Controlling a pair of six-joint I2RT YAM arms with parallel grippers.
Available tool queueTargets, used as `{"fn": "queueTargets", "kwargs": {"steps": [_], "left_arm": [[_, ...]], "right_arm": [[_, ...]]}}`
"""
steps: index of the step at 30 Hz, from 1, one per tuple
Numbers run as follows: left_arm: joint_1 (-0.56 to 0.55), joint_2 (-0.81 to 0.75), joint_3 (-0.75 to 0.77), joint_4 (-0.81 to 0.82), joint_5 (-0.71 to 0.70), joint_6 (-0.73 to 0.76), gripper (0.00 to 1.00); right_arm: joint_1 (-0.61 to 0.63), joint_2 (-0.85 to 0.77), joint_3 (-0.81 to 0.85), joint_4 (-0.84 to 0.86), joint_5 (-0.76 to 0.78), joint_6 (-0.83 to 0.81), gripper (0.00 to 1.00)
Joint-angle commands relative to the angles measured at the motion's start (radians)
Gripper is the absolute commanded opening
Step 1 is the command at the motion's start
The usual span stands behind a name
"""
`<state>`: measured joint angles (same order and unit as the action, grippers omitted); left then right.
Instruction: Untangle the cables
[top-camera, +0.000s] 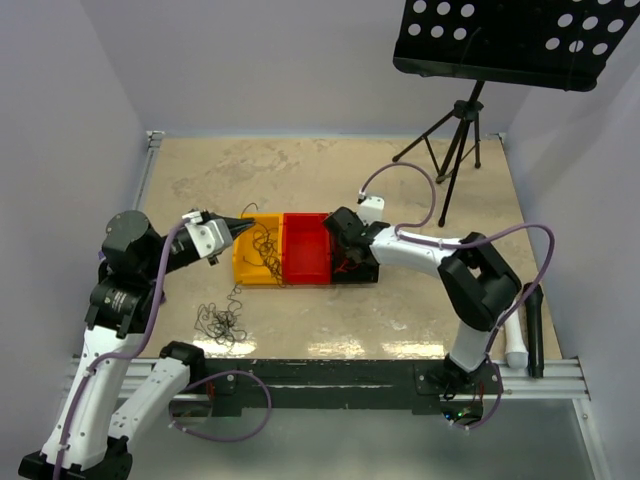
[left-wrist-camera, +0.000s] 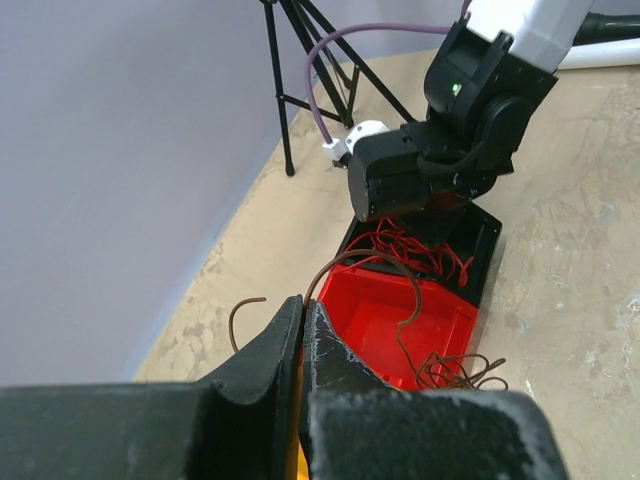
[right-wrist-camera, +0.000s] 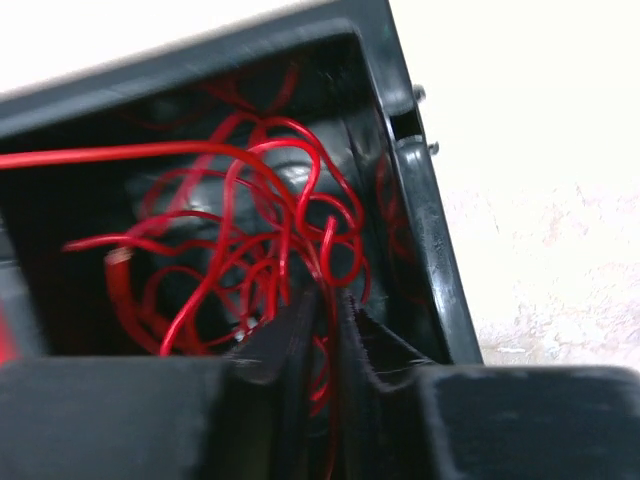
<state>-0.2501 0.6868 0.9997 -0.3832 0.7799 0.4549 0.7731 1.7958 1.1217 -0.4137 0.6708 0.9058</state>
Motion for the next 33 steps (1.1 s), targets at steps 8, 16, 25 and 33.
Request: {"fn": "queueTargets", "kwargs": {"steps": [8,16,25,33], "left_arm": [[-0.003,0.016,-0.001,0.032,-0.005,-0.025,0.0],[-0.003,0.013,-0.001,0.02,-0.01,-0.018,0.0],[-0.003,0.014,0.004,0.033,-0.019,-0.041,0.0],[-0.003,0.043,0.016,0.067,-0.105,-0.117,0.0]], "right_arm": [[-0.027,-0.133,0.015,0.107,-0.014,-0.116,0.42],[-0.035,-0.263,-0.045,0.18,-0.062,-0.159,0.47],[0.006,-0.316,-0.008,0.299,-0.189,-0.379,0.62],[0.087,-0.211,0.047,0.325,-0.234,-0.487,0.63]]}}
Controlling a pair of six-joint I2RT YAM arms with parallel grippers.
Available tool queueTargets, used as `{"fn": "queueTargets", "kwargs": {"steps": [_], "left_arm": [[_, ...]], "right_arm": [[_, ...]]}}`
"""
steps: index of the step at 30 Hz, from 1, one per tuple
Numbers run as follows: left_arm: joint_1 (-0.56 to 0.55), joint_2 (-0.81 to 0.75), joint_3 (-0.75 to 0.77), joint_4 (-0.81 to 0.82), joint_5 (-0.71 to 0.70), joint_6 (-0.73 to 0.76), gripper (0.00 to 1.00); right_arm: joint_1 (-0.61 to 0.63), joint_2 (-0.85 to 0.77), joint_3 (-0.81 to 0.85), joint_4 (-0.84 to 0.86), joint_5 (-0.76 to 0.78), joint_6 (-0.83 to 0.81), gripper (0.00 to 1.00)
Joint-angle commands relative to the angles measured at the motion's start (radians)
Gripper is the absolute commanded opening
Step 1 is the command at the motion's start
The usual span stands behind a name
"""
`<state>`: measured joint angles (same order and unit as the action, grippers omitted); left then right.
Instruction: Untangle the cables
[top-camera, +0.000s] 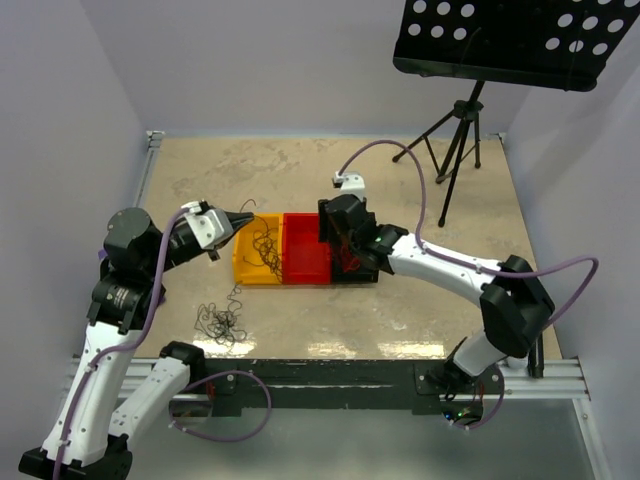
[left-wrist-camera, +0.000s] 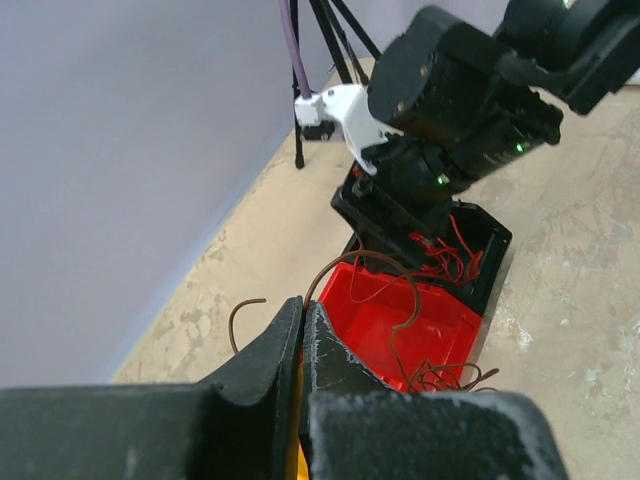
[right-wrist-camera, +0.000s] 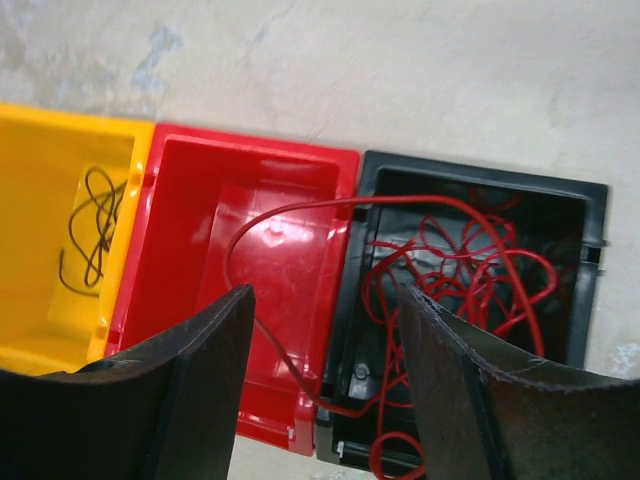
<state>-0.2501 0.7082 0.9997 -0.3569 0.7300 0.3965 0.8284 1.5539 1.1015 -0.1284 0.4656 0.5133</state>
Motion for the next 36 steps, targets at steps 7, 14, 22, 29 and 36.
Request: {"fn": "queueTargets", "kwargs": {"steps": [7,14,22,29,36], "left_arm": [[-0.003,0.046,0.022,0.038,-0.121,-0.084,0.0],[-0.003,0.037,0.02,0.041,-0.142,-0.076,0.0],[-0.003,0.036,0.025,0.049,-0.146,-0.088,0.0],[-0.003,0.036,0.025,0.053,-0.167,-0.09,0.0],[-0.003,0.033,0.025,0.049,-0.21,-0.081,0.0]], "right_arm": [[0.08,0.15,0.19,-0.019,0.042,-0.18,0.6],[0.092,0.199,0.219,-0.054,0.068,-0.202,0.57],[0.109,0.212,0.239,-0.118,0.106,-0.203,0.54],[0.12,0.229,0.244,-0.139,0.099,-0.205,0.48],[0.12,0.238,0.265,-0.149,0.097,-0.174,0.19]]}}
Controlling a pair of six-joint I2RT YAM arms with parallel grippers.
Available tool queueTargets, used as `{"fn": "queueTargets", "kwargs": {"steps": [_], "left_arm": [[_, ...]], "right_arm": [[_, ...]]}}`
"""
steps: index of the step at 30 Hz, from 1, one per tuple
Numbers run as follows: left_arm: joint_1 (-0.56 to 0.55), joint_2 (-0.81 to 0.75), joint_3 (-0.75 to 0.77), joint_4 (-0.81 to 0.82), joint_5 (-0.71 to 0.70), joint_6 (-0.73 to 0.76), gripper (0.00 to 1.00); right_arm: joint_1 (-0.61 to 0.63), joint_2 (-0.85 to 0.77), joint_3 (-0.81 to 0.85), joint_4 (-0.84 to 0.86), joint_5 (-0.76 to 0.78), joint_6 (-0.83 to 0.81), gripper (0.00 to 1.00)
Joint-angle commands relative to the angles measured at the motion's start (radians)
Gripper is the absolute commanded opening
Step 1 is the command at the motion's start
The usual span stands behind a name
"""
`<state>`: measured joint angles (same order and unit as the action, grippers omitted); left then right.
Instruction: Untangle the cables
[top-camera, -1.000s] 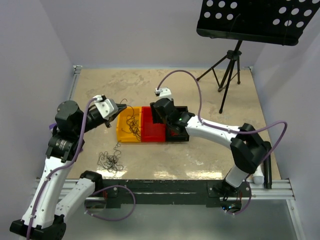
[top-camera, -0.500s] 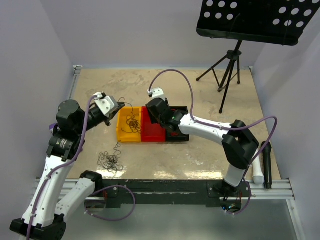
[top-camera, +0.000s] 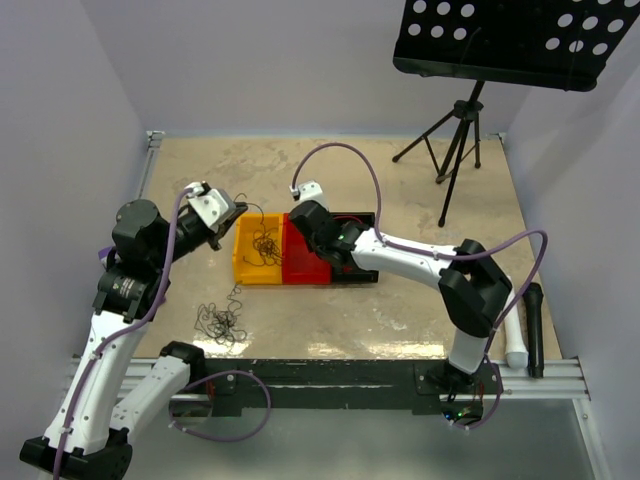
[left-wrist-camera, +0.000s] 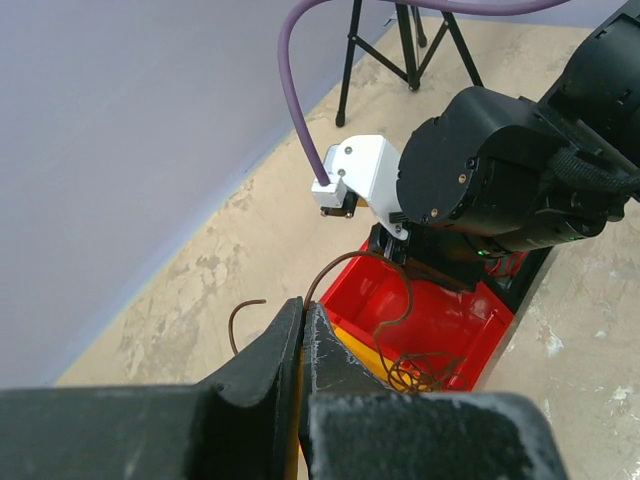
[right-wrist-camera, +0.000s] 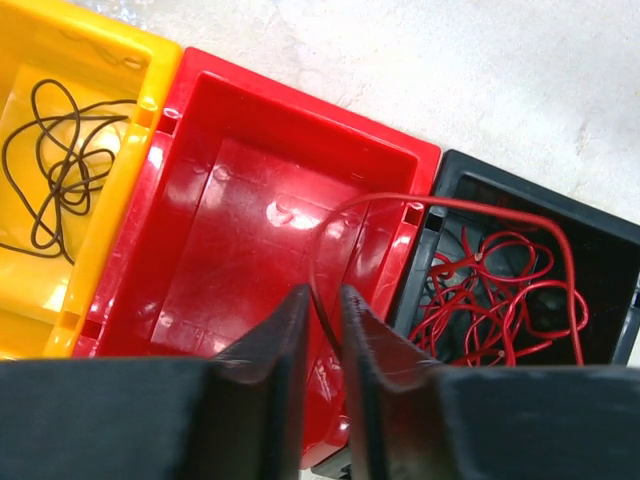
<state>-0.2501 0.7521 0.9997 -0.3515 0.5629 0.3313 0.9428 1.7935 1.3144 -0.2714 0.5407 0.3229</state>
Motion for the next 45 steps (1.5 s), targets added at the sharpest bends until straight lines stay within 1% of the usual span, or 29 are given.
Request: {"fn": "queueTargets", "kwargs": {"steps": [1,3,5,9,12,15,17,19,26,30,34,38,40,43,45], "left_arm": [[-0.003,-0.01,0.024,0.043,-0.052,-0.014,0.0],[-0.003,-0.007,0.019,0.043,-0.075,-0.009,0.0],[-0.003,0.003,0.01,0.043,-0.109,0.0,0.0],[-0.003,0.013,-0.03,0.062,-0.185,0.044,0.0],[-0.003,0.013,-0.075,0.083,-0.212,0.093,0.0],[-0.003,0.012,-0.119,0.115,-0.222,0.124,0.0],[-0.003,0.015,-0.145,0.131,-0.227,0.147,0.0],[-0.003,0.019,-0.173,0.153,-0.224,0.163,0.0],[-0.005,0.073,-0.236,0.249,-0.236,0.198,0.0],[-0.005,0.102,-0.277,0.29,-0.245,0.228,0.0],[-0.011,0.136,-0.318,0.284,-0.236,0.27,0.0],[-0.044,0.187,-0.357,0.286,-0.273,0.331,0.0],[-0.058,0.217,-0.369,0.296,-0.29,0.348,0.0],[-0.08,0.274,-0.375,0.307,-0.305,0.354,0.0],[-0.098,0.314,-0.378,0.319,-0.327,0.356,0.0]], "right_arm": [[0.004,-0.003,0.052,-0.008,0.031,0.018,0.15],[0.004,-0.012,0.046,-0.009,0.062,0.036,0.07],[0.001,-0.046,0.031,-0.006,0.087,0.062,0.01],[-0.027,-0.152,-0.033,0.024,0.087,0.128,0.0],[-0.093,-0.247,-0.124,0.081,0.012,0.201,0.0],[-0.215,-0.353,-0.249,0.171,-0.14,0.277,0.0],[-0.281,-0.391,-0.334,0.236,-0.224,0.307,0.0],[-0.321,-0.379,-0.368,0.255,-0.278,0.321,0.0],[-0.332,-0.287,-0.406,0.291,-0.324,0.34,0.0],[-0.334,-0.231,-0.403,0.281,-0.312,0.346,0.0],[-0.335,-0.178,-0.399,0.273,-0.312,0.352,0.0],[-0.337,-0.155,-0.382,0.275,-0.295,0.343,0.0],[-0.335,-0.151,-0.365,0.273,-0.256,0.332,0.0],[-0.334,-0.138,-0.343,0.273,-0.219,0.318,0.03],[-0.334,-0.102,-0.308,0.227,-0.203,0.311,0.05]]}}
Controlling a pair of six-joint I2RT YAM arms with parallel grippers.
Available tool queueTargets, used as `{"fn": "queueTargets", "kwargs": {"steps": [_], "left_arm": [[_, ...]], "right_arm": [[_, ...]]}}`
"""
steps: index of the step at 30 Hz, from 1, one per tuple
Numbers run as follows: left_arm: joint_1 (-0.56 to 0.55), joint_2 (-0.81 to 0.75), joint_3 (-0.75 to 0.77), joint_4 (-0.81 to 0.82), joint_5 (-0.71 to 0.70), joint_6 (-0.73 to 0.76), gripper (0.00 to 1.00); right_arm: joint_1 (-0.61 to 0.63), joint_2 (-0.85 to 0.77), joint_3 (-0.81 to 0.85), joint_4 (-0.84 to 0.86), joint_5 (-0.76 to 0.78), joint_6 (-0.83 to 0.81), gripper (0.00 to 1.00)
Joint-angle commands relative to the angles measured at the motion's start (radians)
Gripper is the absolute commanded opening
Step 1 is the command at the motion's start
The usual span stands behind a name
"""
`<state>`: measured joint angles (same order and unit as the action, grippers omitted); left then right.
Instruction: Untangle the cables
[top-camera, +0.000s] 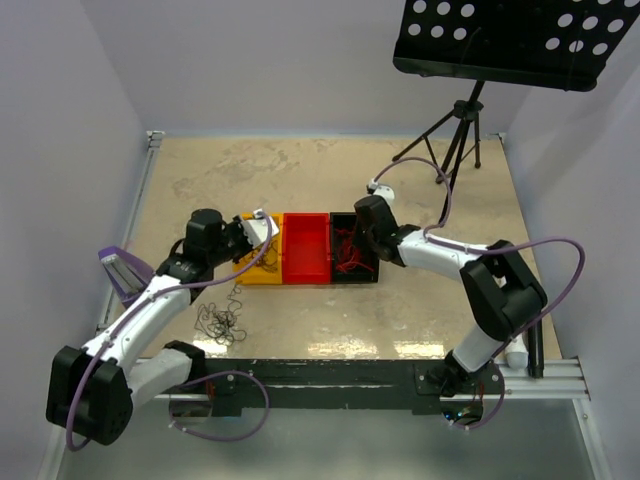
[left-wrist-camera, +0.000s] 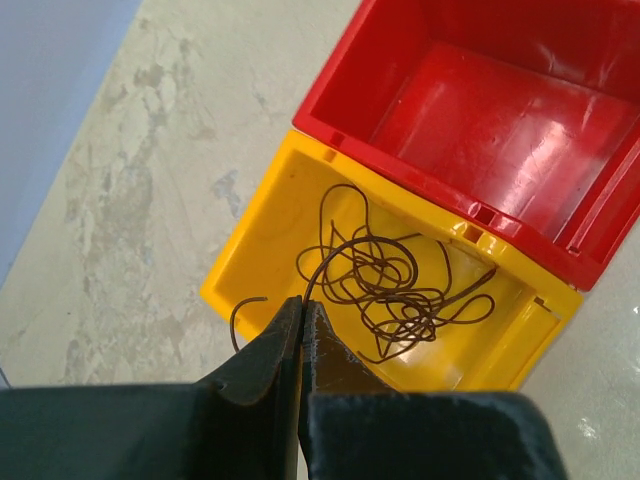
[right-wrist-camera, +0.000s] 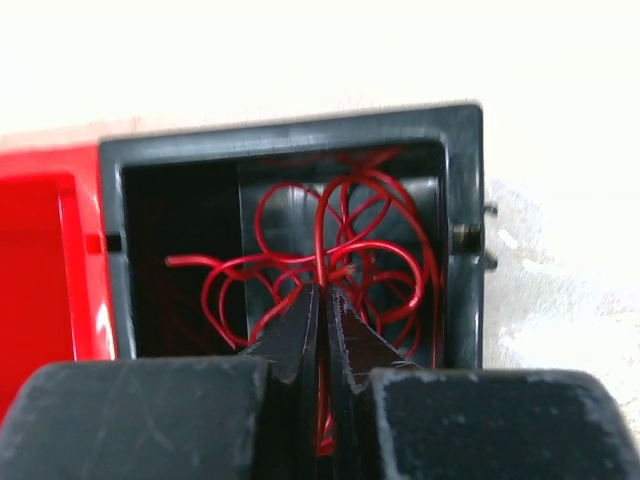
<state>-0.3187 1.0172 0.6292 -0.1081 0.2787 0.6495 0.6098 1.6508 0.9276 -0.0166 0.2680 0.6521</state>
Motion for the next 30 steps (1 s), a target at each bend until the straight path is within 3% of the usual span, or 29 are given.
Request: {"fn": "queueTargets", "kwargs": {"steps": [1,5,9,11,13,21,25,30], "left_arm": [[-0.039,0.073,-0.013,0.09,-0.064,0.039,0.0],[-0.059,0.152,-0.01,0.154,-0.121,0.042,0.0],[-0.063,0.24,0.024,0.147,-0.141,0.052,0.01],[-0.065,0.28,0.053,0.111,-0.151,0.044,0.09],[-0.065,0.3,0.076,0.076,-0.148,0.039,0.24],[-0.063,0.201,0.242,-0.066,-0.075,-0.042,0.71],[-0.048,0.123,0.354,-0.203,-0.026,-0.088,0.83],[0.079,0.012,0.438,-0.336,0.1,-0.122,0.91]], "right_arm": [[-0.001,0.062,0.097,-0.046,0.073,-0.022,0.06],[-0.001,0.087,0.142,-0.056,0.083,-0.039,0.12],[-0.001,0.041,0.168,-0.071,0.108,-0.061,0.32],[-0.001,-0.002,0.177,-0.083,0.108,-0.074,0.42],[-0.001,-0.052,0.188,-0.092,0.088,-0.086,0.48],[0.001,-0.177,0.229,-0.157,0.066,-0.118,0.51],[0.05,-0.255,0.215,-0.148,0.079,-0.144,0.61],[0.27,-0.284,0.185,-0.085,0.096,-0.193,0.63]]}}
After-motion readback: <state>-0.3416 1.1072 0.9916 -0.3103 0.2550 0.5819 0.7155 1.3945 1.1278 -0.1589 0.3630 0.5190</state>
